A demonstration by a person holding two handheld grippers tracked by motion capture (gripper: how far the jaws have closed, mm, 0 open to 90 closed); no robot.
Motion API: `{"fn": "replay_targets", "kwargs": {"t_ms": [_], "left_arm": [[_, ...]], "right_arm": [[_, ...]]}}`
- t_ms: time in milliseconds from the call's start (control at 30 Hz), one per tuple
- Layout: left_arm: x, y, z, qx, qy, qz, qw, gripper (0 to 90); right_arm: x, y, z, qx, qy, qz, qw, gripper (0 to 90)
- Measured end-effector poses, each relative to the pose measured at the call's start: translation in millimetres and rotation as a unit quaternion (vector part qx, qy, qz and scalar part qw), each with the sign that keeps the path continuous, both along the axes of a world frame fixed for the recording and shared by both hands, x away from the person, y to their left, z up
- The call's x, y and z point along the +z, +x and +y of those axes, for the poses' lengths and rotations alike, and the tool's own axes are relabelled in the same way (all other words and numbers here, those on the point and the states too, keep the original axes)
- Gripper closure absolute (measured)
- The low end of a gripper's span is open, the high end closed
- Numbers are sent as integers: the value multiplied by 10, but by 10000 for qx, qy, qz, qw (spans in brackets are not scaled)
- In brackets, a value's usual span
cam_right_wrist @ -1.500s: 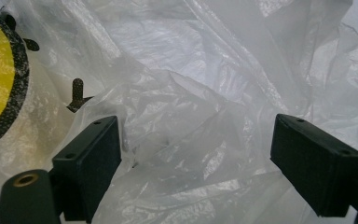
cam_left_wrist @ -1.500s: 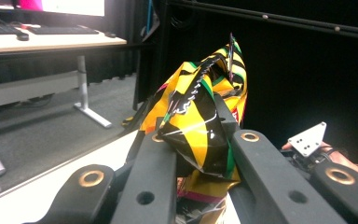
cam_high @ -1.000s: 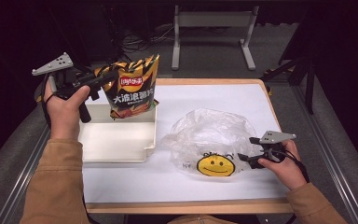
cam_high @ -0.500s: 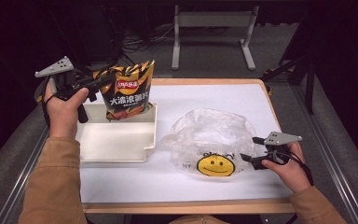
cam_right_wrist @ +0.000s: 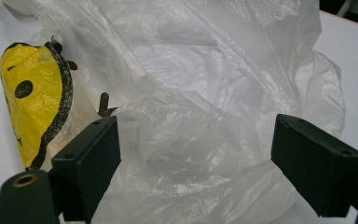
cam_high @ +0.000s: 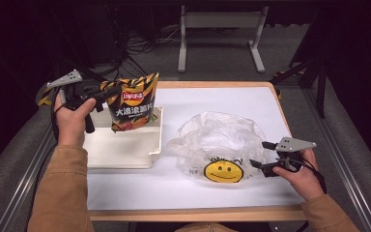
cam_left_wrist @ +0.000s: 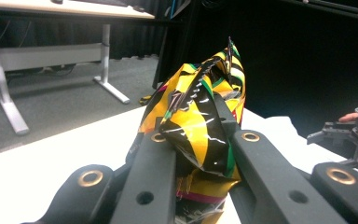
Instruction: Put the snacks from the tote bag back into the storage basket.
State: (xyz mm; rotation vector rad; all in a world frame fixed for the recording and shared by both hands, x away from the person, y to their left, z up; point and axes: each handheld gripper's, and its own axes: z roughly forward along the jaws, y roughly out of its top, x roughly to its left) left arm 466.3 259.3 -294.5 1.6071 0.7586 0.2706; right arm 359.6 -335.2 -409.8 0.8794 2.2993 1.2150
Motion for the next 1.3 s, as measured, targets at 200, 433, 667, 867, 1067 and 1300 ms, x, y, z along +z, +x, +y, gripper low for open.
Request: {"fn": "replay_targets", "kwargs": {"t_ms": [200,433,667,867,1067,1300], "left_arm": [[-138,75,25,-36,-55,166,9998,832],[-220,157,-17,-191,57,253,9995,831],[-275,216,-35,-294,103,362,9989,827],[-311,254,-53,-372,83,392,9985,824],[-343,276,-97,-370,271,372,9983,816],[-342,284,-99,-211,463,284,9983,795]], "right_arm": [[-8,2,-7,-12,7,16,10000,162],[-9,0,-8,-9,0,25,10000,162],[-9,-6,-3,17,-1,20,10000,162],[-14,-5,-8,27,-11,17,10000,162],[-21,-10,-9,42,-17,23,10000,162],[-28,-11,1,57,-38,33,10000,162]]}}
